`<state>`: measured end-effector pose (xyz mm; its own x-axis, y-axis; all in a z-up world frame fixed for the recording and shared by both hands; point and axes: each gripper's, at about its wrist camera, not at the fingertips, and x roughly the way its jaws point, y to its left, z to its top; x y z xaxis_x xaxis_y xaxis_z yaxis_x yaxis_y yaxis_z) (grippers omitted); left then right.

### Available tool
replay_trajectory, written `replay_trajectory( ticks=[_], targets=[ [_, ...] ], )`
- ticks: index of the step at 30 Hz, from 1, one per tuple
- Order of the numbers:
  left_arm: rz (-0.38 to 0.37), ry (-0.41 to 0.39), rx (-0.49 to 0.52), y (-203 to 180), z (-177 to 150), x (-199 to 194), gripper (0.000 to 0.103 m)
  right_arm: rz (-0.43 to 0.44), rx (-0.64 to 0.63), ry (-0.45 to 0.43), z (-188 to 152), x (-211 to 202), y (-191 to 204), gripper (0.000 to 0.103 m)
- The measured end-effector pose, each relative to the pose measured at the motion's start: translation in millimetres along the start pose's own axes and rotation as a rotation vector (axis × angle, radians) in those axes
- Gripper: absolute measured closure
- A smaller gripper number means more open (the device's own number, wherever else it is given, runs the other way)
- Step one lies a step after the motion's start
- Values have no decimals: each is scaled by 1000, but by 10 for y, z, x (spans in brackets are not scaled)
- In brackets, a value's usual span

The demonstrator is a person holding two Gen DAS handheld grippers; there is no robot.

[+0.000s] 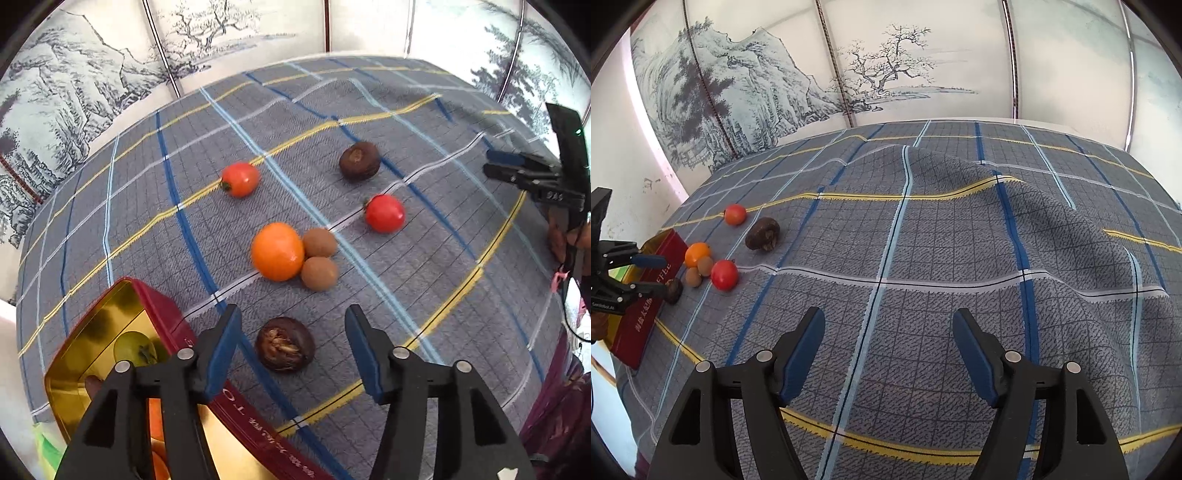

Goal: Organize fruits
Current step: 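Grasp the dark mangosteen with the left tool while the right tool grasps a red tomato, then lower the mangosteen into the tin and open the left tool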

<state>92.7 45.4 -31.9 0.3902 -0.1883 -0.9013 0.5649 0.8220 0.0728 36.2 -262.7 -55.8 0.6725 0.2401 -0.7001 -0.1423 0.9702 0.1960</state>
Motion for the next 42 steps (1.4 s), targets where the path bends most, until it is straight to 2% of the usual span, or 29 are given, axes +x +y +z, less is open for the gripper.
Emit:
replay_trajectory(
  ticks=[2, 4, 8, 10, 13, 17, 19, 22, 23, 27, 33, 36, 38, 42],
  targets=[
    [-2, 35, 14, -13, -52, 59, 51, 6, 2, 2, -1, 8, -7, 30],
    [-5, 59, 35, -29, -98, 131, 58, 9, 2, 5, -2, 10, -8, 30],
    [-4, 70, 51, -107, -115, 181, 69, 11, 2, 4, -2, 5, -5, 29],
    [53, 58, 47, -172, -109, 167, 69, 13, 5, 4, 1, 5, -8, 29],
    [127, -1, 18, -299, -116, -6, 69, 10, 4, 4, 0, 5, -4, 29],
    [94, -111, -107, -486, -180, -437, 69, -1, -41, -7, 3, -12, 93, 29],
    [79, -148, -169, -596, -252, -616, 69, 78, -78, 1, 27, -23, 259, 29],
    [31, -196, -258, -713, -365, -818, 69, 185, -200, -5, 117, -43, 701, 30],
    [39, -215, -274, -743, -395, -876, 69, 220, -237, -6, 156, -28, 839, 31],
    [51, -273, -323, -794, -512, -1089, 69, 263, -354, 22, 287, 201, 1259, 39],
    [93, -311, -379, -718, -701, -1335, 69, 273, -395, 89, 328, 589, 1521, 43],
    [109, -318, -409, -636, -795, -1408, 69, 250, -397, 128, 311, 760, 1593, 54],
    [130, -329, -439, -564, -895, -1470, 69, 241, -393, 157, 292, 850, 1610, 70],
    [188, -338, -510, -357, -1129, -1540, 69, 205, -400, 135, 260, 815, 1626, 71]
  ],
)
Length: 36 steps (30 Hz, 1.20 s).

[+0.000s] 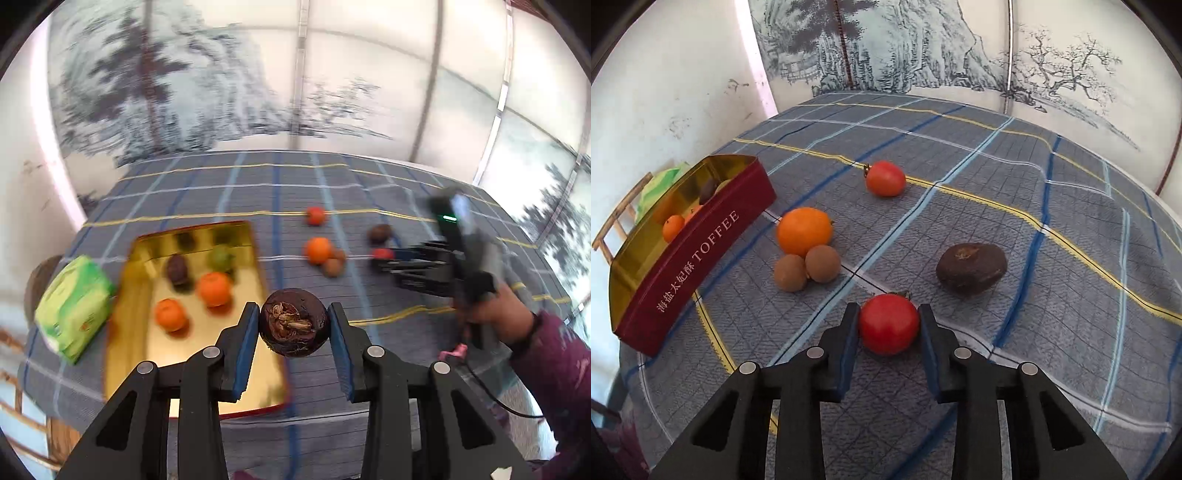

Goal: Organize fruits
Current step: 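Lower the mangosteen into the tin and open the left tool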

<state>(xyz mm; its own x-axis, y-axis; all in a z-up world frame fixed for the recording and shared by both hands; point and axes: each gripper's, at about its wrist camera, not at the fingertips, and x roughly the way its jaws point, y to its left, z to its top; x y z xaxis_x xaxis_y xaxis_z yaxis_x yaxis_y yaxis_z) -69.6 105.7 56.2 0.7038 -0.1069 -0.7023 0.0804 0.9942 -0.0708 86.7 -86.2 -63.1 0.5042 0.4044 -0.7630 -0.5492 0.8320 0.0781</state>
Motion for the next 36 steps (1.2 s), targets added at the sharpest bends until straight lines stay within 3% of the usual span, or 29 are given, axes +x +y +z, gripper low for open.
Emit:
replay_trajectory(
  ticks=[8, 16, 36],
  targets=[
    [143, 25, -59, 601, -223, 121, 69, -71, 133, -73, -310, -318, -201, 71],
    [202, 64, -67, 820, -377, 387, 69, -115, 160, -66, -358, -359, -260, 71],
    [232, 65, -48, 857, -423, 558, 69, -134, 194, -50, -356, -322, -312, 71]
  ],
)
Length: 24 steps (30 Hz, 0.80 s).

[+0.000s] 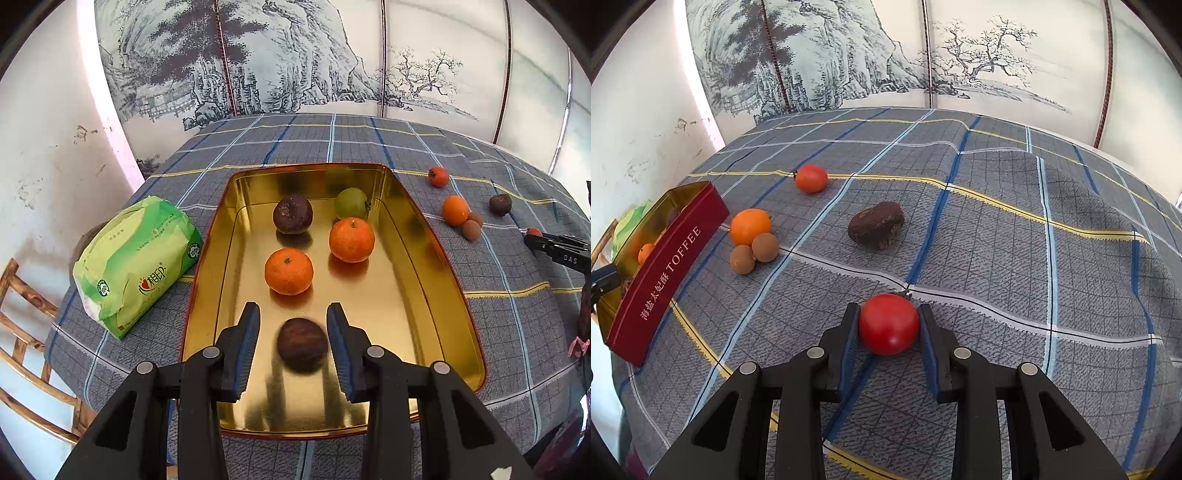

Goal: Organize fruits
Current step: 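Lower the mangosteen into the tin and open the left tool, then carry the red tomato into the tin and release it with the right tool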

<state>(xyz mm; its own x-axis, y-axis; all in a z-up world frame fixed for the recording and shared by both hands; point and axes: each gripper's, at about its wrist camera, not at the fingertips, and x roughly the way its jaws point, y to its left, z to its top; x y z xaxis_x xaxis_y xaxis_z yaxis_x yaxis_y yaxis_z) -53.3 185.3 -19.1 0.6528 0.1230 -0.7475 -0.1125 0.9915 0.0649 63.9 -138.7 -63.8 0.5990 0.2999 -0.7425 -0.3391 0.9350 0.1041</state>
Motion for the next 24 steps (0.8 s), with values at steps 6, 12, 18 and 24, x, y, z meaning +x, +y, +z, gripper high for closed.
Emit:
replay_trajectory(
  ticks=[6, 12, 18, 24],
  targets=[
    [11, -31, 5, -67, -13, -88, 68, -9, -7, 1, -2, 1, 4, 71],
    [24, -64, -13, -111, -35, -177, 56, -22, -14, -2, 1, 7, 19, 71],
    [49, -109, -7, -164, -50, -298, 46, -6, -6, -12, -31, -54, 80, 71],
    [80, -161, -25, -145, -53, -407, 30, 48, -33, -52, 26, -278, 339, 71]
  ],
)
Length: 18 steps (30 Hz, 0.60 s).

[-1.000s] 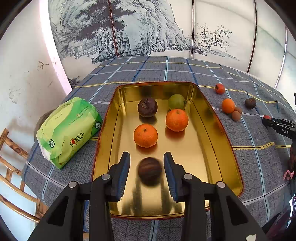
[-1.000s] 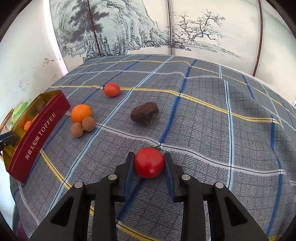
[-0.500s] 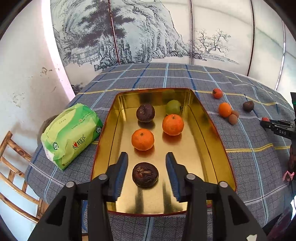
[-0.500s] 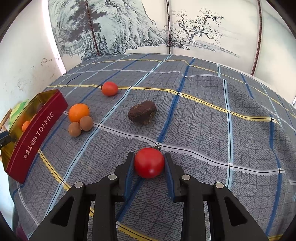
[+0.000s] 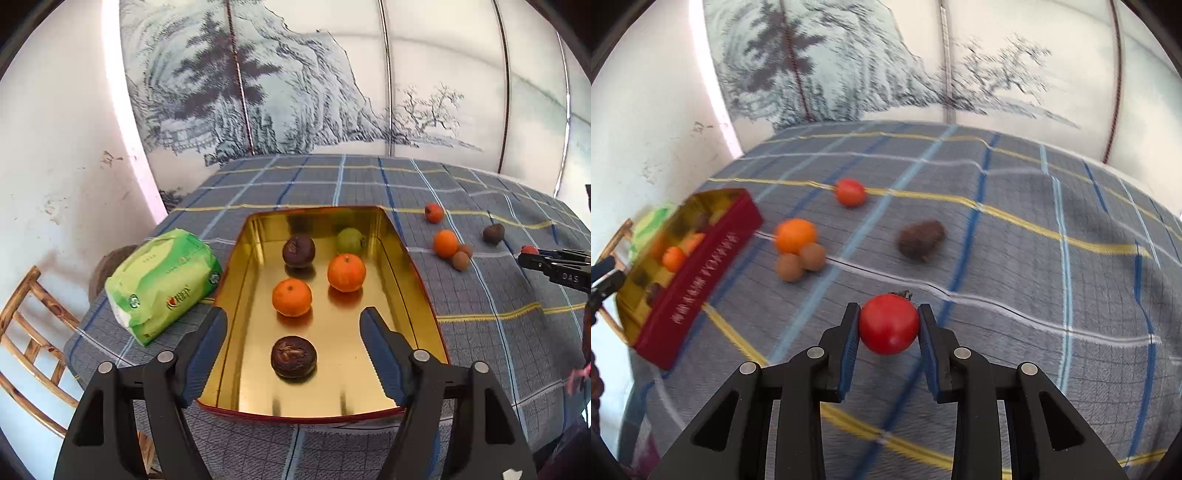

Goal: Organize fruits
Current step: 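Carry the red tomato into the tin and release it with the right tool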

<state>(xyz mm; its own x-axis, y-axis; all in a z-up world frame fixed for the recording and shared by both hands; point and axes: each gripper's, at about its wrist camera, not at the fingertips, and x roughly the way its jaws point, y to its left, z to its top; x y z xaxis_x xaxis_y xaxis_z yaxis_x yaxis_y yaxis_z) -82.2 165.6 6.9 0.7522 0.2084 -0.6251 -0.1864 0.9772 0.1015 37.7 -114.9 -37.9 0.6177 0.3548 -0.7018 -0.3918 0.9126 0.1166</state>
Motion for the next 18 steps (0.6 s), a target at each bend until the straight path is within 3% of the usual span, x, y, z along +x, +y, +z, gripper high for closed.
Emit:
replay_trajectory(
  ticks=[9, 18],
  targets=[
    [15, -21, -22, 80, -31, -90, 24, 145, -123, -62, 206, -331, 802, 71],
    [41, -34, -45, 225, -98, -156, 17, 257, -246, -56, 279, -413, 1578, 71]
  ],
)
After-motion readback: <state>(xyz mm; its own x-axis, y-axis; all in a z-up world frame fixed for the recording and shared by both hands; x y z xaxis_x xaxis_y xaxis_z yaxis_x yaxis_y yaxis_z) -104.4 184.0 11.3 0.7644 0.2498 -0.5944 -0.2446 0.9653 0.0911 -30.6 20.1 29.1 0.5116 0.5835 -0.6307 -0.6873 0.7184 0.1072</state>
